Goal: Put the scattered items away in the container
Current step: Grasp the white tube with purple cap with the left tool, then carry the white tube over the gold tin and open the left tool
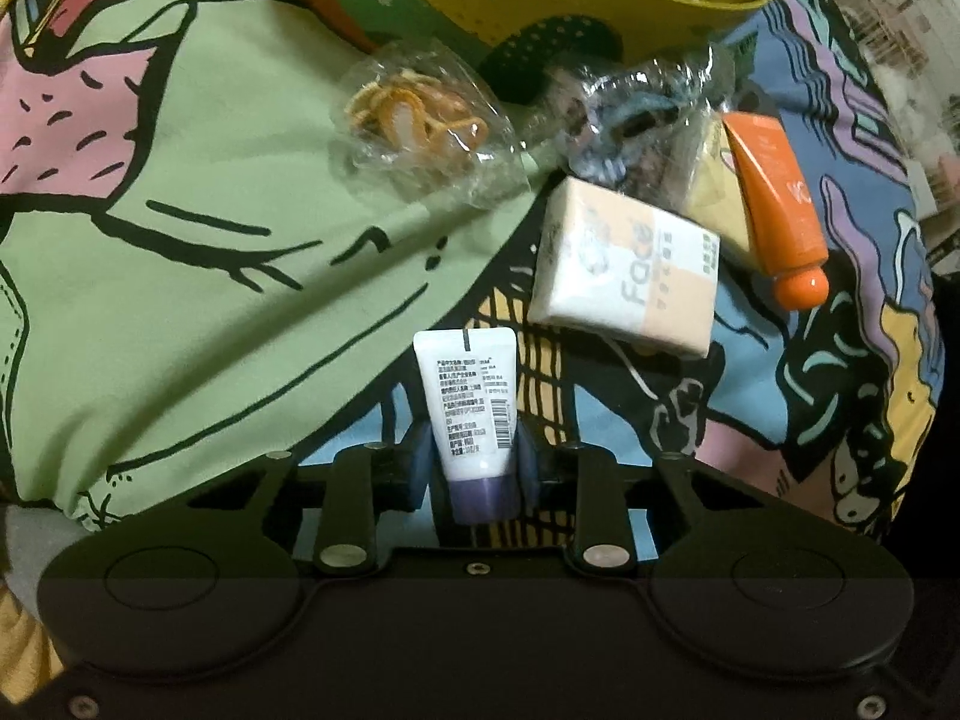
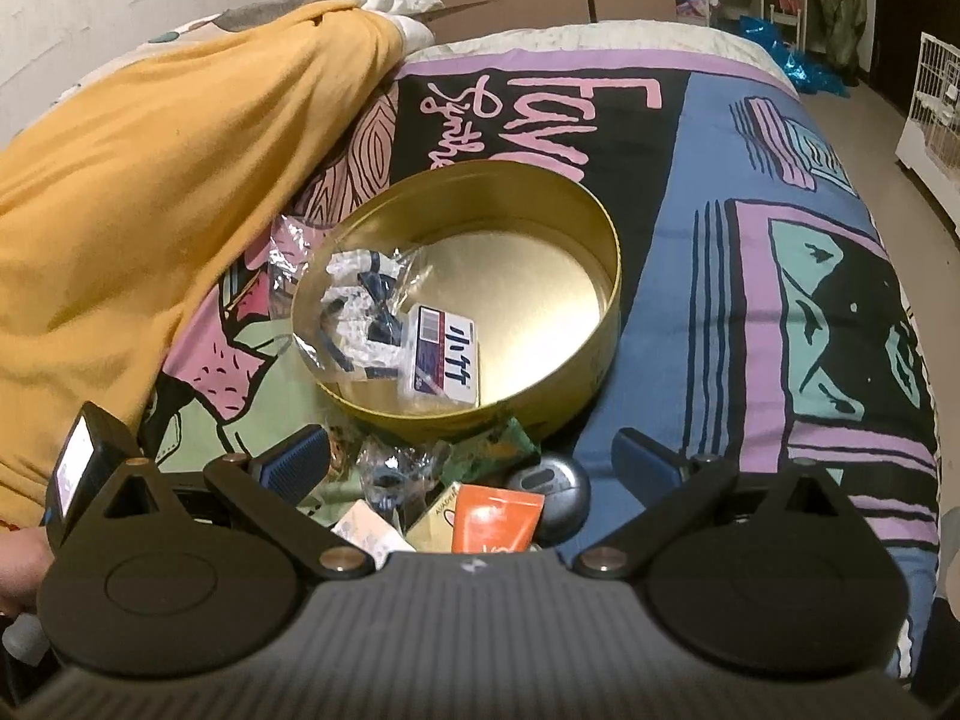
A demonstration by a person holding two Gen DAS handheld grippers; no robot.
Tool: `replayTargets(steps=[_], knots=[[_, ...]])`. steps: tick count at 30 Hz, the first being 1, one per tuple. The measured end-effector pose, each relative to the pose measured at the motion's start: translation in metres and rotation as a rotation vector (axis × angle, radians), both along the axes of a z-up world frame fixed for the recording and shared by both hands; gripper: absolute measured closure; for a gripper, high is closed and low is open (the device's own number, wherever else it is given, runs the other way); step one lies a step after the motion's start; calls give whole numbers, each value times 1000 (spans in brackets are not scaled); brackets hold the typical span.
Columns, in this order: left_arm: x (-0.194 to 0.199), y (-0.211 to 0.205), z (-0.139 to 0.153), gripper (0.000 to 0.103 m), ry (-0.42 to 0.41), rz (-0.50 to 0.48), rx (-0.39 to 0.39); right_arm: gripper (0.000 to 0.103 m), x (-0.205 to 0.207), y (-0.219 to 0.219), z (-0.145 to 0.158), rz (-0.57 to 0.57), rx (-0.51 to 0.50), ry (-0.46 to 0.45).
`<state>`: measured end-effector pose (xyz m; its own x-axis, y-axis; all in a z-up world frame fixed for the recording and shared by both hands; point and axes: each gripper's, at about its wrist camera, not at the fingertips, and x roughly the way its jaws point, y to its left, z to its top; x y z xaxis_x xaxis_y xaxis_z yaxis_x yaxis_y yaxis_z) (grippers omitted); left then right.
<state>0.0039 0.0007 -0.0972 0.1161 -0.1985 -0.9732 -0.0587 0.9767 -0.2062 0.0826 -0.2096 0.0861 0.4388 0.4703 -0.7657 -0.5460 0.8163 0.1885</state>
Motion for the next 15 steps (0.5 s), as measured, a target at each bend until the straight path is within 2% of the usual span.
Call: replayTargets(steps=[6,15], knots=[[1,-2,14,77,-60,-22,10,0,-2,-2,-3,-3,-9,12],[5,5,40,77,-154,3,5,0,-3,-5,-14,-10,-29,48]])
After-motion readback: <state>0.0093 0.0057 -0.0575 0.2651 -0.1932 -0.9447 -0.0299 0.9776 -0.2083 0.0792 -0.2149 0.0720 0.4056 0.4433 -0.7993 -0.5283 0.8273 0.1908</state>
